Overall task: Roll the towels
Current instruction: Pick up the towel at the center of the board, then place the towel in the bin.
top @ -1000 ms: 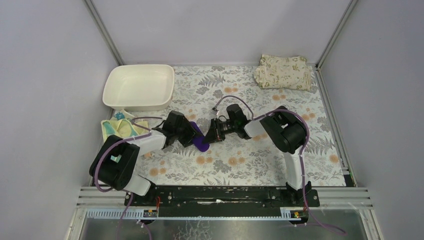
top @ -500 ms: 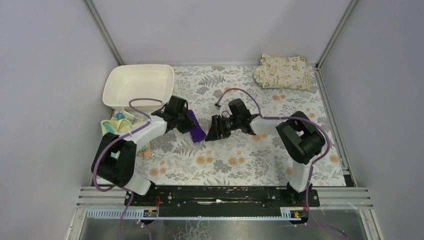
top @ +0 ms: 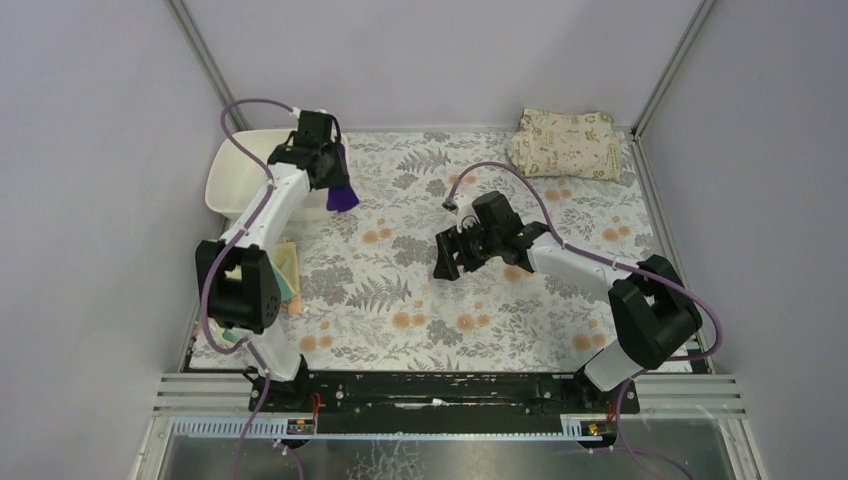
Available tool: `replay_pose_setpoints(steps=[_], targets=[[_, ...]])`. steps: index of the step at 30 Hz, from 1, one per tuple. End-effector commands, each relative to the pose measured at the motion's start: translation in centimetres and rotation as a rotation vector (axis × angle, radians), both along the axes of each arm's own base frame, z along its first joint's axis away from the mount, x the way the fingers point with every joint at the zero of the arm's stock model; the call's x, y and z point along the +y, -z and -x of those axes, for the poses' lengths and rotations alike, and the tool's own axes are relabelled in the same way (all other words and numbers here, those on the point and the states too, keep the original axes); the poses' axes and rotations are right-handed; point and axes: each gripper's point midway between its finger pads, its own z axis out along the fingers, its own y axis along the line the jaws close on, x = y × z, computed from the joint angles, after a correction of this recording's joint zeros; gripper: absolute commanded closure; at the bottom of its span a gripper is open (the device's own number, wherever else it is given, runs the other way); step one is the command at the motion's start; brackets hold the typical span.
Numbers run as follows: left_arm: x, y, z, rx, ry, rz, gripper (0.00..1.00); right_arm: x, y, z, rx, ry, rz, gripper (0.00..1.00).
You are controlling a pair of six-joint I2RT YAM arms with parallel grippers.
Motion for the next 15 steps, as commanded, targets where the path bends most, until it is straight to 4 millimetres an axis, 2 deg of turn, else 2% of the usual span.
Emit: replay_pose_setpoints(steps=[1, 5, 7, 9, 12, 15], targets=[[5.4, -0.9, -3.5, 0.009, 0.082, -0.169, 0.89, -1.8, -0.3, -0.6, -0.094, 0.023, 0.068, 0.19], [9.0, -0.2, -7.1, 0.027, 0.088, -0.138, 0.88, -2.0, -0.5, -0.6, -0.102, 0.027, 0.075, 0.19], [10.5, 1.3, -8.6, 0.056, 0.092, -0.136, 0.88, -2.0, -0.6, -0.7, -0.104, 0.031, 0.075, 0.19], [12.1, 1.6, -9.6, 0.065, 0.097, -0.156, 0.88, -2.1, -0.6, -0.8, -0.101, 0.036, 0.082, 0.19], [14.5, 4.7, -10.5, 0.123, 0.104, -0.167, 0.88, -2.4, -0.3, -0.6, -0.091, 0.042, 0.101, 0.19], [17.4, 7.9, -10.4, 0.19, 0.066, -0.177, 0.88, -2.7, 0.6, -0.3, -0.058, 0.038, 0.124, 0.19]])
